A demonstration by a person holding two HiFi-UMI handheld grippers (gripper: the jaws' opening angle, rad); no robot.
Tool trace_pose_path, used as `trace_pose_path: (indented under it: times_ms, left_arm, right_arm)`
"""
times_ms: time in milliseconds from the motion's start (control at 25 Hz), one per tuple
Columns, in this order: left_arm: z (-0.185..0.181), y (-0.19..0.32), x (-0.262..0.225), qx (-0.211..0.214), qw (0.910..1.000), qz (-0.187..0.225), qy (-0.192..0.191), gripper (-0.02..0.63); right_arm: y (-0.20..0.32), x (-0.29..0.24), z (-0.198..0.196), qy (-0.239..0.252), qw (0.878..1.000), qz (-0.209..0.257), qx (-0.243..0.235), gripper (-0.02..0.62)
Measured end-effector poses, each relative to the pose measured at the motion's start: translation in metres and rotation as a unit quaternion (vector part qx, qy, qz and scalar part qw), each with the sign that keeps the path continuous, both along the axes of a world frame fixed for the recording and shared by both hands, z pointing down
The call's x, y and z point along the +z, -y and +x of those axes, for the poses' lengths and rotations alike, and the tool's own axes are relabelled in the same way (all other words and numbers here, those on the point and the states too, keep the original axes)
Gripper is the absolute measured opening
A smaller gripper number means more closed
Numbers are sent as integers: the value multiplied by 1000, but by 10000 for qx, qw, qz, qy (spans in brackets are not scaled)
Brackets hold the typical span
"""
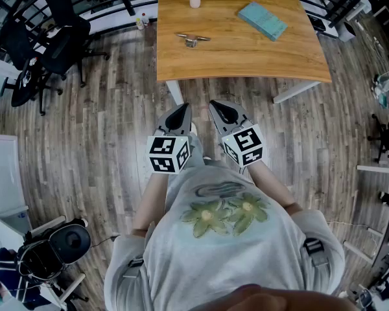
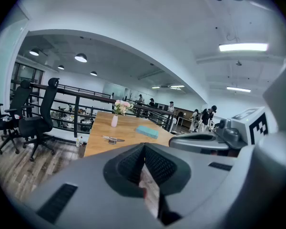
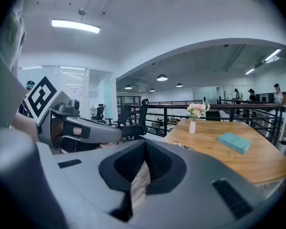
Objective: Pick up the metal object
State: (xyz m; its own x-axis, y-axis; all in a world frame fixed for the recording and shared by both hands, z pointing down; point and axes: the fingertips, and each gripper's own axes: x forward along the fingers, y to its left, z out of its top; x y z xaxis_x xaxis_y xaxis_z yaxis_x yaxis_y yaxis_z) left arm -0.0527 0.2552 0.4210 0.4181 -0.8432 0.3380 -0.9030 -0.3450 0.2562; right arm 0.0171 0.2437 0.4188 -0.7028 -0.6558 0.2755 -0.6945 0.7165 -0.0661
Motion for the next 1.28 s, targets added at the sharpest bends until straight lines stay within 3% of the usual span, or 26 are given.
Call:
trace_pose_path:
  times_ms: [440,960,1280]
  left_arm:
    - [-2,84,12,-38,9999,-78,121,11]
    - [-18,214,22,0,9993,-355,67,11]
    - [-12,275,32,224,9989,-393,72,90]
  right_arm:
    - [79,13,8,-34,9997,-45,244,6]
    - [208,18,4,-155,9989,-181,410,6]
    - [261,20,-3,-260,9987,-190,383,6]
